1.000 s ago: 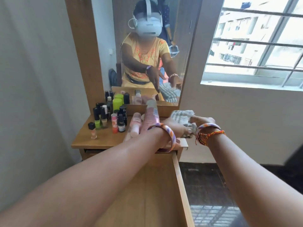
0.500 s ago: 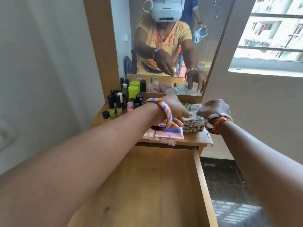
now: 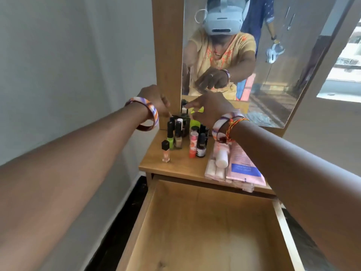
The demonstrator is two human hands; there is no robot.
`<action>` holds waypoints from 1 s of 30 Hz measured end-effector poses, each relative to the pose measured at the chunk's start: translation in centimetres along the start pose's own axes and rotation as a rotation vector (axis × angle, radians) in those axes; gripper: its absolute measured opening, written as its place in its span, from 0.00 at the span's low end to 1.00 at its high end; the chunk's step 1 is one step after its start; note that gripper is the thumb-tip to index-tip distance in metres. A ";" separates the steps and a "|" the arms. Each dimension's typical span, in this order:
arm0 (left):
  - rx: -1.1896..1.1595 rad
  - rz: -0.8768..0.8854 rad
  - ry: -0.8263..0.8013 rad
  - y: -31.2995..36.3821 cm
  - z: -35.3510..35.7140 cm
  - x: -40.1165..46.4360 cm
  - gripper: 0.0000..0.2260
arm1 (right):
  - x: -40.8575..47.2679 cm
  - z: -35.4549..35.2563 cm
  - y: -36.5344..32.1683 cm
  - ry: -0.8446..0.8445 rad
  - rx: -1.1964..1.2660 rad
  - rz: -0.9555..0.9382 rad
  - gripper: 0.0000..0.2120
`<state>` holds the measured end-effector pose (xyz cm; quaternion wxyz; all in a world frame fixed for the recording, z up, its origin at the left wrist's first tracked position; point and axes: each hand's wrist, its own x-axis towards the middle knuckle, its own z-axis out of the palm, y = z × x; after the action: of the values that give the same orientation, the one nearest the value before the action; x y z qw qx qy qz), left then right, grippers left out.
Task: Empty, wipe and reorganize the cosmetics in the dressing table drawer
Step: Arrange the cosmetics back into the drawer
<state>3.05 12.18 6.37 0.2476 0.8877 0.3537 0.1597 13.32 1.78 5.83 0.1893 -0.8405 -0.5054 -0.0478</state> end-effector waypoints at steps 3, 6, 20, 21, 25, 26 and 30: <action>0.076 0.031 -0.105 -1.1 1.2 0.8 0.16 | 1.1 1.7 -1.3 -0.055 -0.083 -0.006 0.16; 0.173 0.086 -0.146 -2.4 2.8 1.9 0.20 | 2.2 3.3 -1.9 -0.115 -0.149 0.057 0.13; 0.151 0.175 0.071 -2.4 1.6 1.7 0.12 | 2.8 3.0 -2.0 0.070 0.019 0.137 0.11; 0.151 0.194 0.076 -1.9 0.8 1.1 0.11 | 2.4 2.2 -2.3 0.088 0.033 0.130 0.10; 0.137 0.255 0.073 0.0 -2.6 -1.7 0.10 | 0.1 -1.7 -4.0 0.072 0.058 0.079 0.10; 0.134 0.266 0.056 0.4 -3.3 -2.6 0.10 | -0.7 -2.6 -4.4 0.044 0.054 0.072 0.11; 0.147 0.298 -0.086 1.4 -5.1 -6.4 0.11 | -4.2 -4.4 -5.5 -0.100 0.032 0.088 0.13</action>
<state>-2.94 8.42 10.65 0.1705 0.9521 0.2179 0.1300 6.99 -0.99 10.24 0.1790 -0.8601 -0.4776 0.0107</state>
